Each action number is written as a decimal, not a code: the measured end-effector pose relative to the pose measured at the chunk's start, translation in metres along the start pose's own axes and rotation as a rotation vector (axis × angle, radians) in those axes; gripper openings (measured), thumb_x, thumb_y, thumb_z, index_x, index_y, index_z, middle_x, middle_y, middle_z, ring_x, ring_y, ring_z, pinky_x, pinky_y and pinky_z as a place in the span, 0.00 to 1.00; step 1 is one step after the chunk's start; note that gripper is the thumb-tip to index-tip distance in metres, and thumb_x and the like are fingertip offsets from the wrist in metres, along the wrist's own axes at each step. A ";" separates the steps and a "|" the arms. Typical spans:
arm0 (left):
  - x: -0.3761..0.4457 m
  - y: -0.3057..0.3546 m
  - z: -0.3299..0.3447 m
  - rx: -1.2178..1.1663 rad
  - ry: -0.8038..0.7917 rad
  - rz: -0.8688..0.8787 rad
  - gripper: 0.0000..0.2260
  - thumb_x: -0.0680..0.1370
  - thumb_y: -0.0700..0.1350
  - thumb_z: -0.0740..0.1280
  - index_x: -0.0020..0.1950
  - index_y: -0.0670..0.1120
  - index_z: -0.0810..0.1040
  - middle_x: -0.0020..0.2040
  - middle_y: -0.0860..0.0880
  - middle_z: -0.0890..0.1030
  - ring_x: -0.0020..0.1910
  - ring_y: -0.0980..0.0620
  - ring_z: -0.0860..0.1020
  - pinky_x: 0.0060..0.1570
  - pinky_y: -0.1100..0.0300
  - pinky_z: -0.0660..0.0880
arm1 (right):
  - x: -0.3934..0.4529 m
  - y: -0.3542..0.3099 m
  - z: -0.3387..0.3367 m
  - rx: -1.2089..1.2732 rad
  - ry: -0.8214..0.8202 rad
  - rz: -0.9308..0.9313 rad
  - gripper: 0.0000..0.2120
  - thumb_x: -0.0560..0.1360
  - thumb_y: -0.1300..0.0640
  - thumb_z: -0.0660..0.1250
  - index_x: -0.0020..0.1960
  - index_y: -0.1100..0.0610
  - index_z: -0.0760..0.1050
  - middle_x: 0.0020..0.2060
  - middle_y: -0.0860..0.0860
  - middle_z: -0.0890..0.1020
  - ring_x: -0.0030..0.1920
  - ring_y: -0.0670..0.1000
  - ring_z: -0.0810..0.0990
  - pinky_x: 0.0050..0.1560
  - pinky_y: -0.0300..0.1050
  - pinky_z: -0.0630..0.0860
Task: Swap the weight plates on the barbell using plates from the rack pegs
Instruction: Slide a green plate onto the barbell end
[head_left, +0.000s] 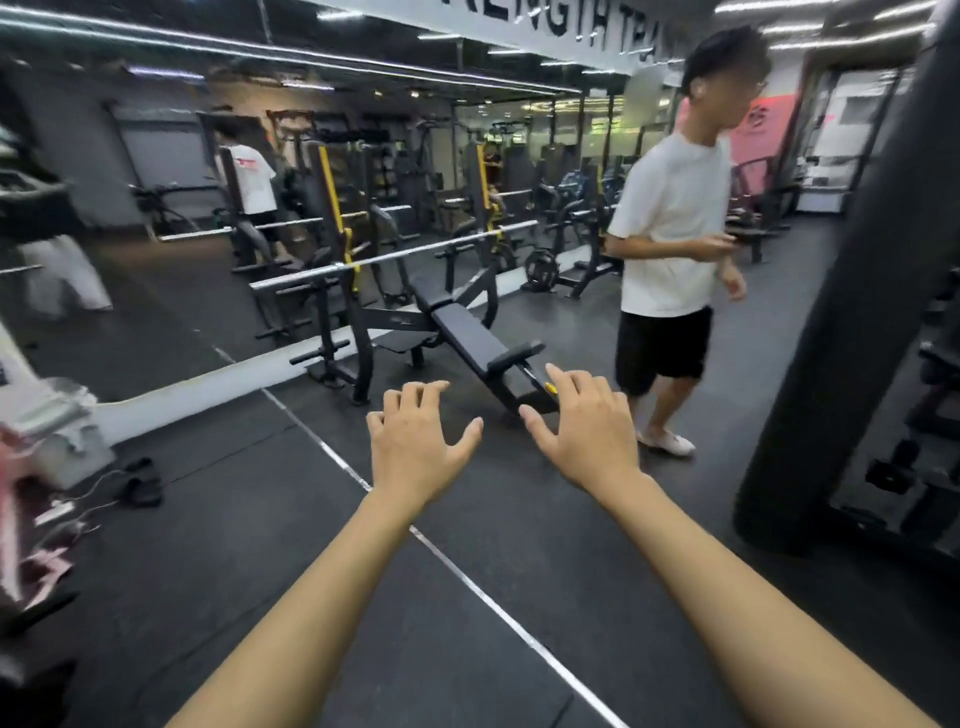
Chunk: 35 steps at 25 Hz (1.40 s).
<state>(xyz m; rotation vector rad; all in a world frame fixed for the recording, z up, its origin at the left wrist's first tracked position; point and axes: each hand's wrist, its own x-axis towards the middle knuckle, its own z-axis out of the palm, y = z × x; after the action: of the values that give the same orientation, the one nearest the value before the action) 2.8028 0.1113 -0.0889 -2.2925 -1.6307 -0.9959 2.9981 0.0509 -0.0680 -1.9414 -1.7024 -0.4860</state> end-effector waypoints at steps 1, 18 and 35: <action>0.019 -0.010 0.008 0.035 0.014 -0.039 0.28 0.75 0.67 0.60 0.70 0.53 0.70 0.62 0.52 0.73 0.60 0.48 0.68 0.56 0.50 0.65 | 0.029 -0.001 0.019 0.020 -0.002 -0.041 0.30 0.77 0.38 0.58 0.71 0.56 0.68 0.58 0.54 0.77 0.56 0.57 0.74 0.53 0.55 0.70; 0.278 -0.316 0.099 0.365 0.155 -0.508 0.29 0.74 0.69 0.56 0.68 0.52 0.71 0.60 0.51 0.74 0.60 0.47 0.68 0.56 0.49 0.65 | 0.382 -0.241 0.292 0.323 -0.074 -0.529 0.29 0.78 0.38 0.58 0.72 0.55 0.67 0.59 0.53 0.77 0.57 0.56 0.74 0.52 0.52 0.70; 0.432 -0.599 0.130 0.733 0.263 -0.970 0.31 0.73 0.69 0.54 0.70 0.53 0.69 0.64 0.52 0.73 0.62 0.48 0.68 0.58 0.47 0.66 | 0.622 -0.533 0.525 0.726 -0.187 -1.005 0.26 0.77 0.41 0.62 0.68 0.57 0.71 0.55 0.55 0.79 0.54 0.58 0.76 0.48 0.54 0.72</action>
<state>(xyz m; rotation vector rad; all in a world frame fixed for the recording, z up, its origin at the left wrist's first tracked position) 2.4073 0.7481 -0.0760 -0.8394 -2.4461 -0.5835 2.5329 0.9054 -0.0597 -0.5635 -2.4475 0.0297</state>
